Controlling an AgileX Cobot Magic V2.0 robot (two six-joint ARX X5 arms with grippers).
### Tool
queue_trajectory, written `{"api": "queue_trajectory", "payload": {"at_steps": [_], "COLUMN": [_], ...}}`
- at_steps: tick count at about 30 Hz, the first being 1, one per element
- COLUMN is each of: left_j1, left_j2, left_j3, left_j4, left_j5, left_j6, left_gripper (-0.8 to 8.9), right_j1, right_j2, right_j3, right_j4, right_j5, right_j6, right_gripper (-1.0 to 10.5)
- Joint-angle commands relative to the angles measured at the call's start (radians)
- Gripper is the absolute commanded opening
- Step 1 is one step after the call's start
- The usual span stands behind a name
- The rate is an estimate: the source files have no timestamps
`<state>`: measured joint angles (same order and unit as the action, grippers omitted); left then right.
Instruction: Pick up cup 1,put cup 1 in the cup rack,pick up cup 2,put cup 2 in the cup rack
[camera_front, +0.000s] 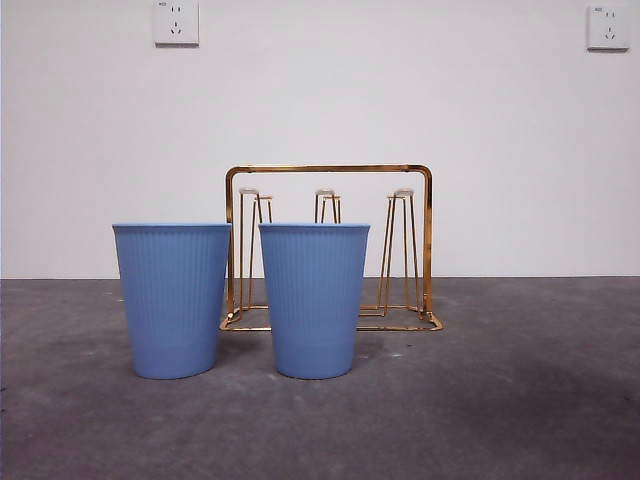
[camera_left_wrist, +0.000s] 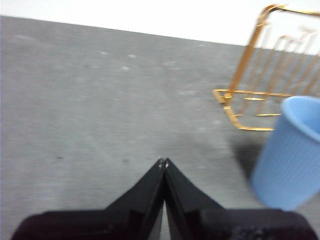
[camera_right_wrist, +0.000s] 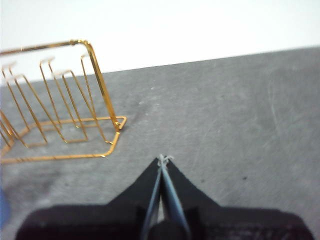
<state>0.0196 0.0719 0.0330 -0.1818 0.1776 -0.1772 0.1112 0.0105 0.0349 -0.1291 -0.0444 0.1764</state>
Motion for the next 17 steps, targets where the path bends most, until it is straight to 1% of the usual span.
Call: {"api": "queue_trajectory", "payload": {"at_steps": [1, 4, 7, 11, 14, 17], "left_j1": [0.003, 0.003, 0.003, 0.003, 0.003, 0.003], "left_j2": [0.0, 0.006, 0.025, 0.074, 0.124, 0.183], "left_j3": [0.047, 0.114, 0.196, 0.326, 0.432, 0.538], "left_j4": [-0.001, -0.042, -0.09, -0.188, -0.276, -0.366], "left_j5": [0.048, 0.088, 0.142, 0.202, 0.236, 0.284], "left_j6": [-0.079, -0.109, -0.114, -0.114, -0.102, -0.06], "left_gripper": [-0.06, -0.06, -0.06, -0.06, -0.06, -0.06], "right_j1": [0.0, 0.0, 0.0, 0.0, 0.0, 0.0], "right_j2": [0.001, 0.018, 0.066, 0.169, 0.263, 0.364], "right_j3": [0.042, 0.107, 0.194, 0.345, 0.476, 0.617], "right_j4": [0.007, -0.008, -0.04, -0.146, -0.248, -0.374], "right_j5": [-0.021, -0.044, -0.072, -0.145, -0.215, -0.272], "right_j6": [0.14, 0.163, 0.164, 0.154, 0.082, -0.005], "right_gripper": [-0.1, -0.1, -0.1, -0.1, -0.1, -0.1]}}
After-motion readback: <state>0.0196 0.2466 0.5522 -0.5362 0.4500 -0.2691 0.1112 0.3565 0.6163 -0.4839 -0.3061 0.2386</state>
